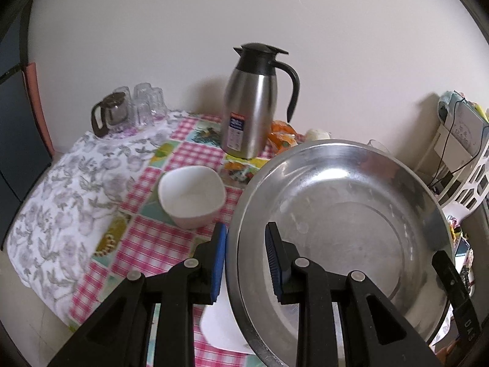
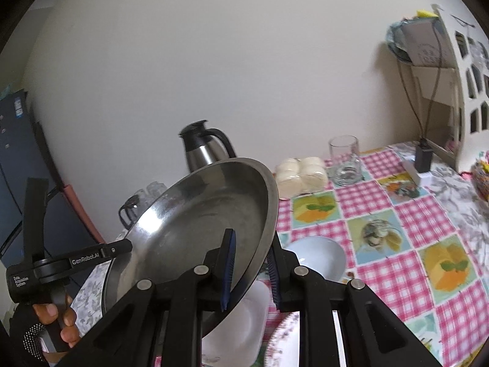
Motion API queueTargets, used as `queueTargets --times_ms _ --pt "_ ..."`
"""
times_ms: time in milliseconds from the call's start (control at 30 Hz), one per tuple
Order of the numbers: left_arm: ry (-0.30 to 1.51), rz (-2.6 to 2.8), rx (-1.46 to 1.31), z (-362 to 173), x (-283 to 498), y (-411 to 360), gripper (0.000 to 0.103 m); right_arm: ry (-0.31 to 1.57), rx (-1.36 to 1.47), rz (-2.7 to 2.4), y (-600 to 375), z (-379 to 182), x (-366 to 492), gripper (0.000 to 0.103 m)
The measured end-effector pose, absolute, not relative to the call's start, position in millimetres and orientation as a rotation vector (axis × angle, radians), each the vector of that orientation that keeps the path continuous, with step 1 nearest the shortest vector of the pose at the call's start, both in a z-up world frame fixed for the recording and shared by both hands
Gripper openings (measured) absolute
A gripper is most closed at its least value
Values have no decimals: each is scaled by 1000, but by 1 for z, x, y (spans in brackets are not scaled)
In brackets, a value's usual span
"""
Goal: Organize plates and bowls
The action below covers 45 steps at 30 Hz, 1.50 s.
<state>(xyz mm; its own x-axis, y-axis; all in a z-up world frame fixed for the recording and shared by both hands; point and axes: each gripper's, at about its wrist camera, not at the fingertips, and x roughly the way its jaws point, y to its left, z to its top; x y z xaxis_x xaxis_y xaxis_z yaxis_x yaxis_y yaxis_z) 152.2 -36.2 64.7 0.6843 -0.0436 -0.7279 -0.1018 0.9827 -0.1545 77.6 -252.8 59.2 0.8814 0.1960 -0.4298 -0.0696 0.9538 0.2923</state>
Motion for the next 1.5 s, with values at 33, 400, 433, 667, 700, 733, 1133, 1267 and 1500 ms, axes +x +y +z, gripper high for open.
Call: queueTargets --times_ms 33,400,433,667,700,733,1133,1267,1500 --pt "822 31 -195 62 154 -39 27 476 278 135 -256 58 78 22" --pt "875 54 -237 30 160 -47 27 531 281 98 -272 43 85 24" --pt "877 59 -238 29 160 -46 27 536 275 99 -272 42 85 24" --pt "918 89 -279 7 161 -33 27 590 240 109 -261 28 95 24" --pt "925 90 -285 4 161 -31 27 597 237 111 -259 26 96 24" --pt "932 91 -291 1 162 -29 27 609 230 112 -257 24 98 24" --pt "1004 130 -387 -22 162 -3 27 707 181 109 -234 1 112 24" --pt "1013 136 -407 -26 161 5 27 730 155 113 -225 -4 115 24" --pt "1007 102 -369 -21 163 -5 27 751 109 146 -207 -10 118 25"
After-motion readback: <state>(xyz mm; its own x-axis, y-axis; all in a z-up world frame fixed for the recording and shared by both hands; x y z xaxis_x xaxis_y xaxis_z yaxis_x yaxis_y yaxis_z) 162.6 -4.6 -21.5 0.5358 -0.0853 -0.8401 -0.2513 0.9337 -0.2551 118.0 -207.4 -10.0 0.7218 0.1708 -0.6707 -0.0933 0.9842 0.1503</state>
